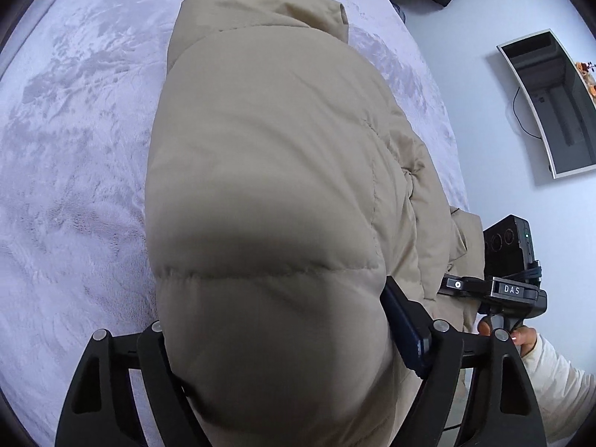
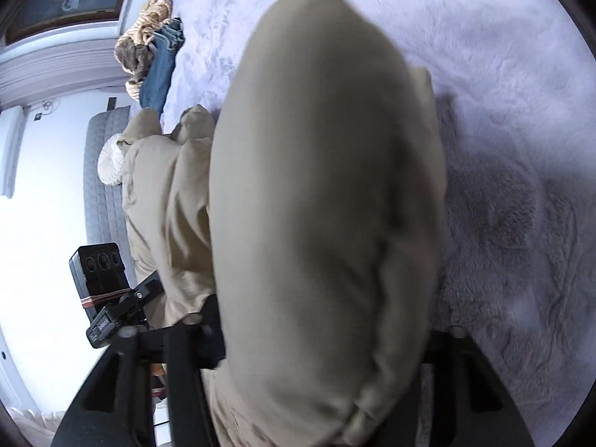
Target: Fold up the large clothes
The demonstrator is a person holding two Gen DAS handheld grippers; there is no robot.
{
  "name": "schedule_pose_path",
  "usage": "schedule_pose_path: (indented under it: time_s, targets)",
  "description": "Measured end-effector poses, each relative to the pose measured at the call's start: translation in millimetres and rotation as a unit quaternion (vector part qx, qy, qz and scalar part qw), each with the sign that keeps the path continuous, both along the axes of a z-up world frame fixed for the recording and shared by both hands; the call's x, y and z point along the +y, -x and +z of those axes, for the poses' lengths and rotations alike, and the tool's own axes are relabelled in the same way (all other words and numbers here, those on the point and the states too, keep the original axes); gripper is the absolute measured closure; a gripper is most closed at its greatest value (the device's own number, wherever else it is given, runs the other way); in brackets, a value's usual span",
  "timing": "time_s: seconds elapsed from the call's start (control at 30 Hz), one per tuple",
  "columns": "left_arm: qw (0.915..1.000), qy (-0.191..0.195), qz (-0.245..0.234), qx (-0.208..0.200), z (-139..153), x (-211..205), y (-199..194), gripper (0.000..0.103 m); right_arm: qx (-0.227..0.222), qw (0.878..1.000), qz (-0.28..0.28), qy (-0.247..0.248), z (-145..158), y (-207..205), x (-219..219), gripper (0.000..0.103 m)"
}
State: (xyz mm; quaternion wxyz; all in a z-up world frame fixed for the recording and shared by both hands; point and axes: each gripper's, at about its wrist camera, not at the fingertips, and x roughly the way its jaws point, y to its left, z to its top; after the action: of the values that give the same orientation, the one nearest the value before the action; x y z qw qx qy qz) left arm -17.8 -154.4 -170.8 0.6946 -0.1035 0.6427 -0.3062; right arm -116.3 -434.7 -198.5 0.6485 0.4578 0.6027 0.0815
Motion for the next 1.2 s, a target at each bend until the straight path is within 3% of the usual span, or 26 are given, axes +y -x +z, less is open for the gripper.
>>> schedule_pose_path:
  time_s: [0.3, 0.6, 0.73, 0.9, 1.1, 1.2]
  targets:
    - [0.9982, 0.033, 0.031, -0.041, 38.9, 38.0, -15.4, 0.019, -0.048, 0.998, 0.028, 0.016, 48.8, -34.5, 43.6, 0.061]
    - [0.9960, 0.027, 0.051, -0.068, 49.6, 159.8, -81.8, 0.019, -0.085, 0.995, 0.037, 0.026, 51.7, -116.2, 149.2, 0.061]
    - [0.9945, 0.010, 0.076, -0.071, 36.4, 213.2, -120.6, 0.019, -0.092, 0.995, 0.042, 0.023, 32.1, -156.5, 200.6, 0.061]
    - [0.9933, -0.010, 0.099, -0.060, -8.5, 246.7, -156.1, 0.019, -0.081, 0.995, 0.048, 0.034, 1.6, -200.6, 234.6, 0.061]
    - [0.9924, 0.000, 0.113, -0.048, -47.4, 259.4, -159.8, 0.011, -0.059, 0.996, 0.038, 0.048, -18.9, -210.0, 239.4, 0.058]
    - [0.9924, -0.012, 0.111, -0.052, -48.5, 247.8, -163.7, 0.010, -0.038, 0.997, 0.033, 0.061, -23.1, -207.6, 217.2, 0.048]
